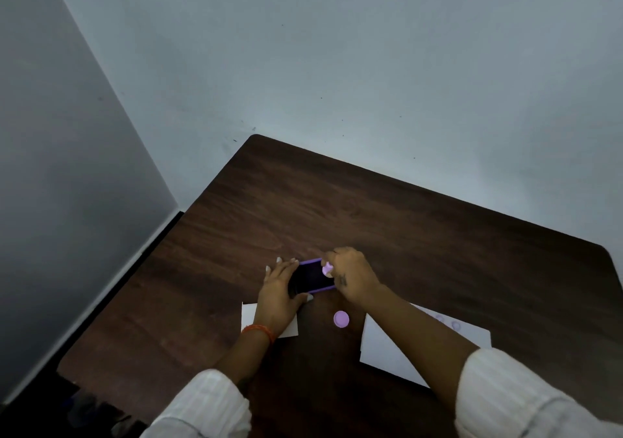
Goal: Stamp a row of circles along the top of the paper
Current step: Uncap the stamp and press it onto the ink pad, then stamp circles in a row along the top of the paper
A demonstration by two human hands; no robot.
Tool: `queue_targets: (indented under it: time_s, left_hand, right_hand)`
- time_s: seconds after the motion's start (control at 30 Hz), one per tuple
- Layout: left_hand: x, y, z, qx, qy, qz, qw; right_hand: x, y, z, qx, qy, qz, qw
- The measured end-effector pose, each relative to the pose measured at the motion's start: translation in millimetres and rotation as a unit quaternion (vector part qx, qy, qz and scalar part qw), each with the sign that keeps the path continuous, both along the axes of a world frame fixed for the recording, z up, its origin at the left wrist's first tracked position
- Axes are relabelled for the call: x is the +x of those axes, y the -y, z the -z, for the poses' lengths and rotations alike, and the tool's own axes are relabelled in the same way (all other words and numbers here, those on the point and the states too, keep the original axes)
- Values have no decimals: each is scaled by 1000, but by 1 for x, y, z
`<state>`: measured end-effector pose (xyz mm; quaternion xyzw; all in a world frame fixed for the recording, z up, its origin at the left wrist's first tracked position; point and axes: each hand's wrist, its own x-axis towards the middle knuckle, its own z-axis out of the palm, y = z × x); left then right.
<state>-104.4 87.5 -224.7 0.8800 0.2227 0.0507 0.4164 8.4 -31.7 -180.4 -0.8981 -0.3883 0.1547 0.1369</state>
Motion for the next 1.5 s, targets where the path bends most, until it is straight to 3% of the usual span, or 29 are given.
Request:
queue_targets:
  time_s: [0.1, 0.17, 0.27, 0.33, 0.47, 0.6, 0.73, 1.03, 1.2, 1.5]
  left_hand:
    - [-1, 0, -3, 4, -5, 14, 1000]
    - [-2, -1, -3, 15, -9, 25, 1000]
    - [-3, -2, -2, 23, -14, 32, 999]
    - [-4, -2, -3, 24, -17, 35, 999]
    - [-5, -5, -3, 30, -21, 46, 998]
    - [2, 9, -14, 49, -3, 22, 999]
    - [17, 54, -27, 49, 27, 70, 996]
    - [47, 161, -28, 119, 40, 282, 951]
    - [57, 190, -20, 151, 20, 348, 925]
    - [68, 218, -8, 207, -43, 381, 900]
  right_hand:
    - [1, 6, -11, 141, -136, 146, 970]
    - [-3, 17, -23, 263, -204, 273, 903]
    - [-13, 42, -44, 401, -443, 360, 716]
    - [-22, 66, -57, 453, -532, 382, 604]
    - [-44, 114, -69, 538, -586, 417, 439]
    - [-61, 154, -69, 599, -571, 438, 352]
    - [-70, 188, -58, 641, -543, 442, 314]
    - [-76, 240, -45, 671, -513, 458, 275]
    - [-72, 259, -34, 644, -506, 505, 273]
    - [-57, 275, -16, 580, -463, 561, 366]
